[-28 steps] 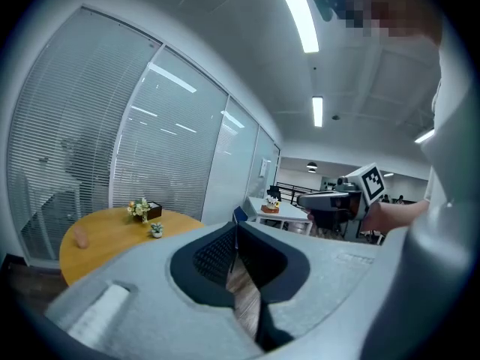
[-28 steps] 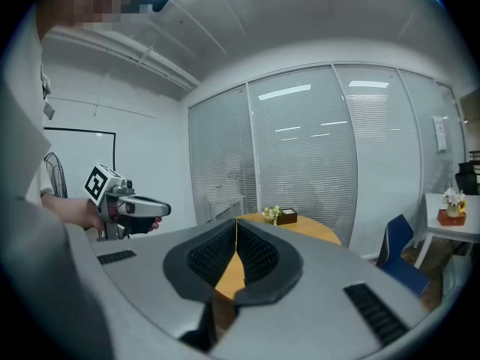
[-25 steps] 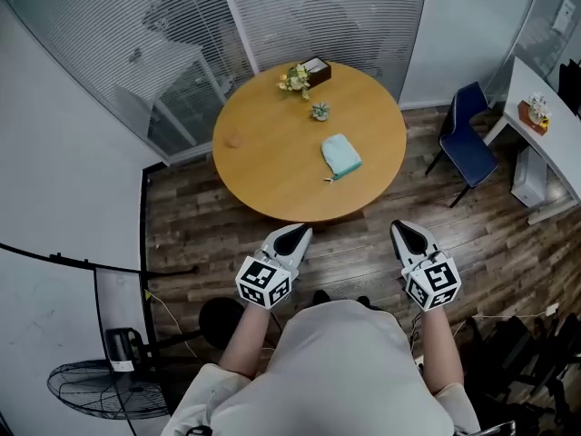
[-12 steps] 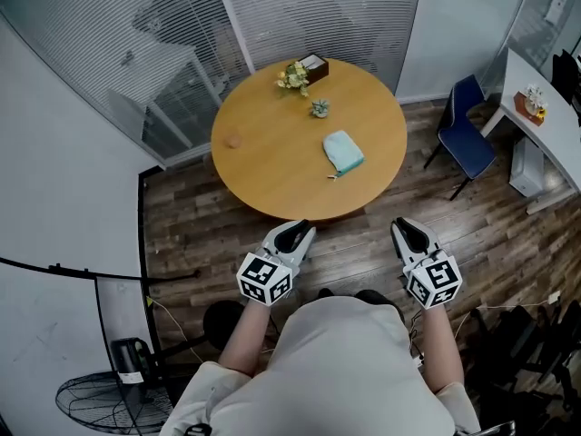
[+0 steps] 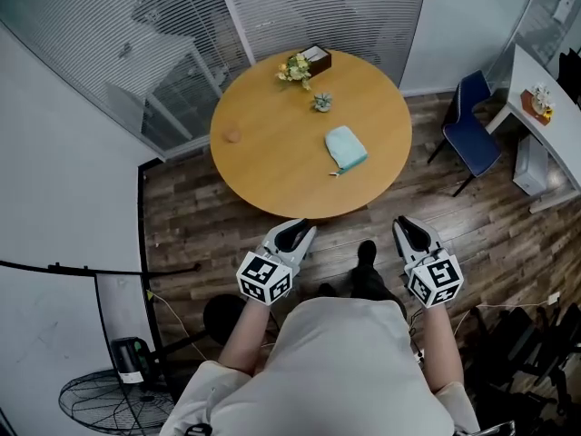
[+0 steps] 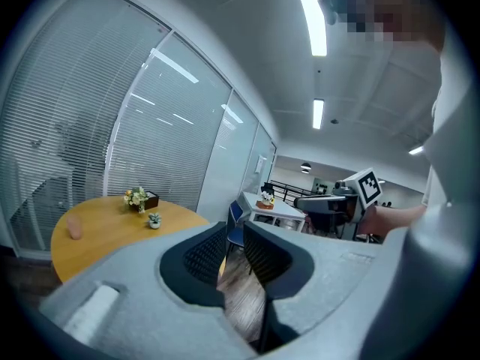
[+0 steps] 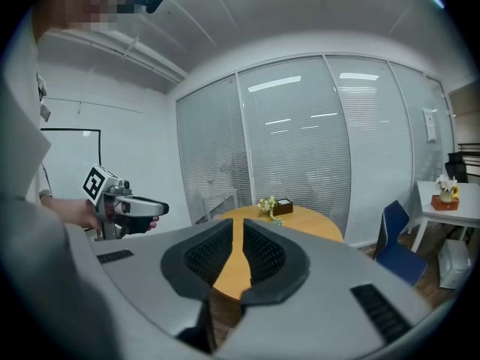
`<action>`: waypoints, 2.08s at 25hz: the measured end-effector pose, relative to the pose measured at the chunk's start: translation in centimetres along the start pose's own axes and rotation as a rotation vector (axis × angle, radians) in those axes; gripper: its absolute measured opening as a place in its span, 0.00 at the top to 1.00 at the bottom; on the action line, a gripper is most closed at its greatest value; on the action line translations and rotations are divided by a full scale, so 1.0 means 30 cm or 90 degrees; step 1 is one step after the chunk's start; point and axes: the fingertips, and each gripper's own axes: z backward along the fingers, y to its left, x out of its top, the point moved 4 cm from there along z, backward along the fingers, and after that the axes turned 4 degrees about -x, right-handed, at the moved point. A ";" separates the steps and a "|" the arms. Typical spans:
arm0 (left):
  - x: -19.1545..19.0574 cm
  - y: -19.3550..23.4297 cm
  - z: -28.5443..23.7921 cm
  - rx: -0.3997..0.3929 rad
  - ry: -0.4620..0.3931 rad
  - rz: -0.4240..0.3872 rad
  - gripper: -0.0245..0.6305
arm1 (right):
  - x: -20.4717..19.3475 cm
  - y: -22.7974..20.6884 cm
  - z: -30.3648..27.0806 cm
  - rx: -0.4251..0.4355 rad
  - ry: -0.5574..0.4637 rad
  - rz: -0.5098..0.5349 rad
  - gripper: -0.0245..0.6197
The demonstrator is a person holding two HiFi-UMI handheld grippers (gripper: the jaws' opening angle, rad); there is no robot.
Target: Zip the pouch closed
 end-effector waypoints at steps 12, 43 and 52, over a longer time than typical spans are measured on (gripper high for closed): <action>0.048 0.102 -0.264 0.043 0.004 0.010 0.86 | 0.049 -0.264 -0.259 0.065 0.026 0.022 0.91; -0.084 0.446 -0.739 0.159 0.135 0.089 0.86 | -0.170 -0.595 -0.879 0.246 0.204 0.021 0.91; -0.215 0.662 -0.821 0.052 0.214 0.063 0.86 | -0.279 -0.538 -1.029 0.206 0.259 0.003 0.91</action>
